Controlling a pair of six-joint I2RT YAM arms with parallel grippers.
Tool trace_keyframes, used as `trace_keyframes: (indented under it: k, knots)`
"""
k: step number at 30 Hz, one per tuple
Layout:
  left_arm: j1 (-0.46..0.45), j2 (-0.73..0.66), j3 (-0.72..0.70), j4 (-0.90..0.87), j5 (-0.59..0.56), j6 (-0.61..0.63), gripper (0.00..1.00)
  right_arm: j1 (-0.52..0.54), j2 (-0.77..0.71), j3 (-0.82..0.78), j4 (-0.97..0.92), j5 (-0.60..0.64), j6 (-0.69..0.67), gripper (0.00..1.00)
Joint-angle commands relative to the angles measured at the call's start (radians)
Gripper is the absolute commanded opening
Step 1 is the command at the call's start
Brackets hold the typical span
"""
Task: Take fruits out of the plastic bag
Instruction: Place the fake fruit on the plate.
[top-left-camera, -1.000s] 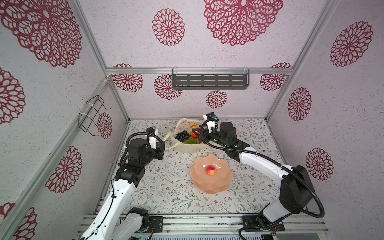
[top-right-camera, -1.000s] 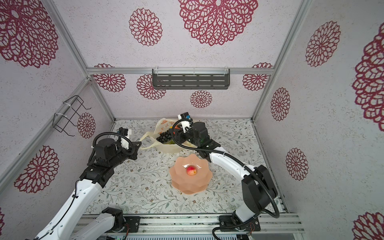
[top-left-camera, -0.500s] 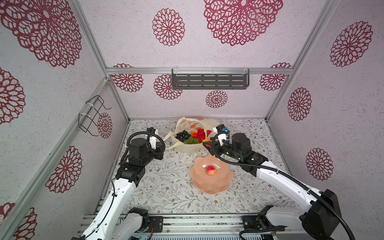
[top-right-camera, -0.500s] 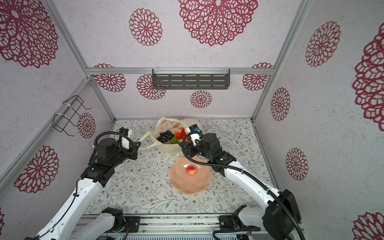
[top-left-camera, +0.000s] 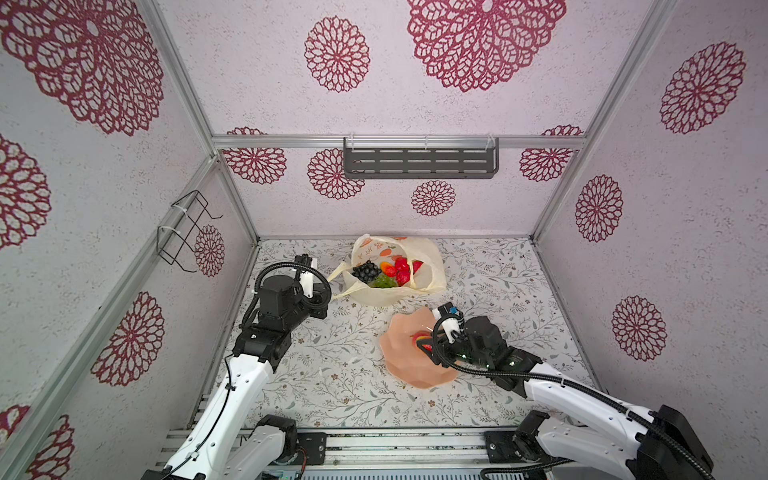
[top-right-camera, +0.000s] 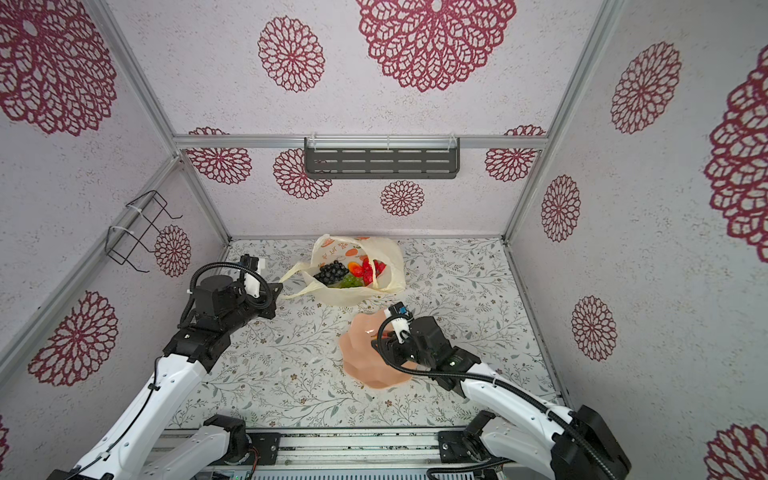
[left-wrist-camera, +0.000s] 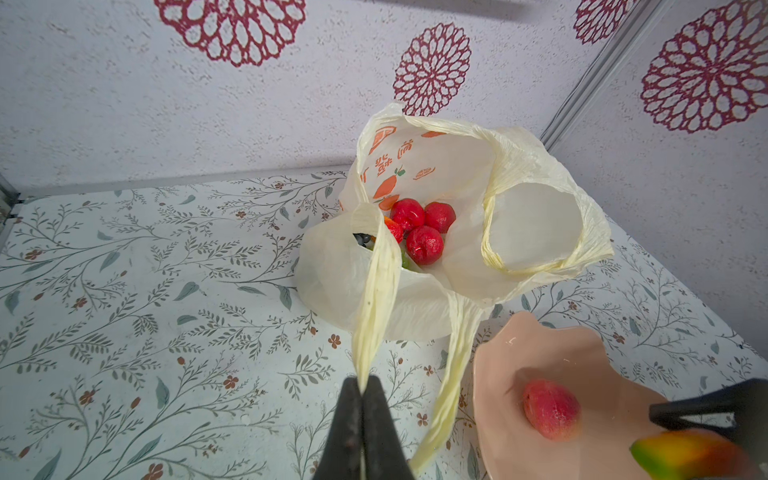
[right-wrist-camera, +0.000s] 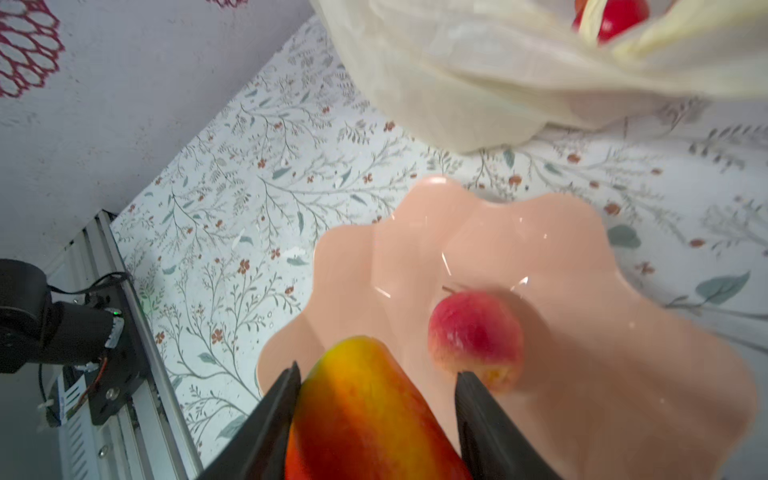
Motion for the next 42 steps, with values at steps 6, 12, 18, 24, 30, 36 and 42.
trace_keyframes:
  k: [6, 12, 18, 24, 30, 36, 42]
  knots:
    - [0.013, 0.020, 0.012, 0.012, 0.005, 0.016, 0.00, 0.115, 0.180, 0.076, 0.076, 0.109, -0.003, 0.46]
    - [0.018, 0.041, 0.015, 0.016, 0.017, 0.011, 0.00, 0.138, 0.281, 0.138, 0.037, 0.141, -0.024, 0.51]
    - [0.018, 0.075, 0.038, -0.019, 0.028, 0.012, 0.00, 0.138, 0.331, 0.179, -0.009, 0.147, -0.040, 0.63]
    - [0.019, 0.073, 0.036, -0.019, 0.029, 0.015, 0.00, 0.141, 0.346, 0.204, -0.044, 0.149, -0.051, 0.72]
    - [0.025, 0.075, 0.041, -0.014, 0.038, 0.014, 0.00, 0.147, 0.329, 0.246, -0.092, 0.164, -0.074, 0.79]
    - [0.021, 0.066, 0.011, 0.024, 0.048, 0.010, 0.00, 0.148, 0.317, 0.333, -0.112, 0.198, -0.137, 0.77]
    - [-0.020, 0.047, 0.001, 0.029, 0.061, 0.039, 0.00, 0.144, 0.366, 0.504, -0.130, 0.274, -0.243, 0.69]
